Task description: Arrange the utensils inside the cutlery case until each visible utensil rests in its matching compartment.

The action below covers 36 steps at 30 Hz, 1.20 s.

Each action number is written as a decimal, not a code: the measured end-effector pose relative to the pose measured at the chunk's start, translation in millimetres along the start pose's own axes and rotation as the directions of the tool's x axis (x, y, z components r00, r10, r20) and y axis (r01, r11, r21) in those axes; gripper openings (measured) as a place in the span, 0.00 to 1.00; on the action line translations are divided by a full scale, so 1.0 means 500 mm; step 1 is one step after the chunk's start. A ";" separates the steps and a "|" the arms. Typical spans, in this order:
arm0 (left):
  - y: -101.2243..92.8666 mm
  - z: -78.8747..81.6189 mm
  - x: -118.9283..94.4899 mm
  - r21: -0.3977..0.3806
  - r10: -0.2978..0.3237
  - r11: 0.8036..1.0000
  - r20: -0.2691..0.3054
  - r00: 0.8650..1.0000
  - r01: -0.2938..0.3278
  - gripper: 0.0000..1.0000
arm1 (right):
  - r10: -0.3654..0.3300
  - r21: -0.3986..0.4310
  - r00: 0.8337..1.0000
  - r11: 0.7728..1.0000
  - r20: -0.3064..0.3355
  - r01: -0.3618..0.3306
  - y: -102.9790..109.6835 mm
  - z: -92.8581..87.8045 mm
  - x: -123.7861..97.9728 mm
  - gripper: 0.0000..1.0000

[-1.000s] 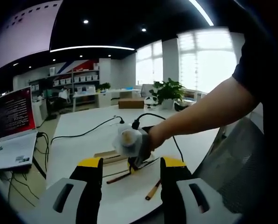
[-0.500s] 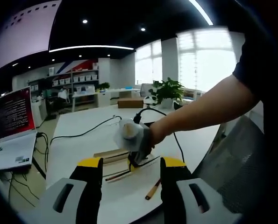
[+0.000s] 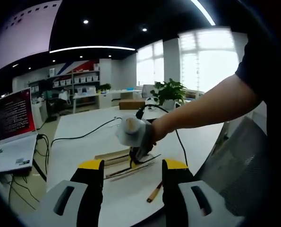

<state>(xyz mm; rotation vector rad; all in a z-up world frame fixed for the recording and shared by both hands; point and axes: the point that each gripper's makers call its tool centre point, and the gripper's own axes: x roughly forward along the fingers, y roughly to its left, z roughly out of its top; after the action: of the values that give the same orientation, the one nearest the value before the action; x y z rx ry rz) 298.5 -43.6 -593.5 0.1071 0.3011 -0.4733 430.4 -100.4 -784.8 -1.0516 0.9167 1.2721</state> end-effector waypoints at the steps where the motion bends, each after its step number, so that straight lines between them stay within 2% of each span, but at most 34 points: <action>1: 0.000 0.000 0.000 0.000 0.001 1.000 0.000 1.000 -0.001 0.50 | -0.010 0.000 1.000 1.000 0.002 0.010 -0.004 0.000 -0.002 0.00; 11: 0.002 -0.001 -0.002 0.000 0.002 1.000 0.002 1.000 -0.002 0.50 | -0.034 0.001 0.999 0.999 0.010 0.034 -0.029 0.007 -0.017 0.00; 28: 0.007 -0.004 -0.004 -0.001 0.002 1.000 0.005 1.000 -0.002 0.50 | -0.117 0.033 0.992 0.993 0.038 0.116 -0.106 0.025 -0.047 0.00; 36: 0.010 -0.005 -0.006 -0.009 0.006 1.000 0.007 1.000 -0.006 0.50 | -0.148 0.038 0.988 0.988 0.039 0.147 -0.128 0.027 -0.047 0.00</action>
<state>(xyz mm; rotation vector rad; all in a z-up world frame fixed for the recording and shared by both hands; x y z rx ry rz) 297.6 -37.5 -595.0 0.0977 0.2958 -0.4664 491.3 -94.0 -752.2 -1.0419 0.8115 1.1471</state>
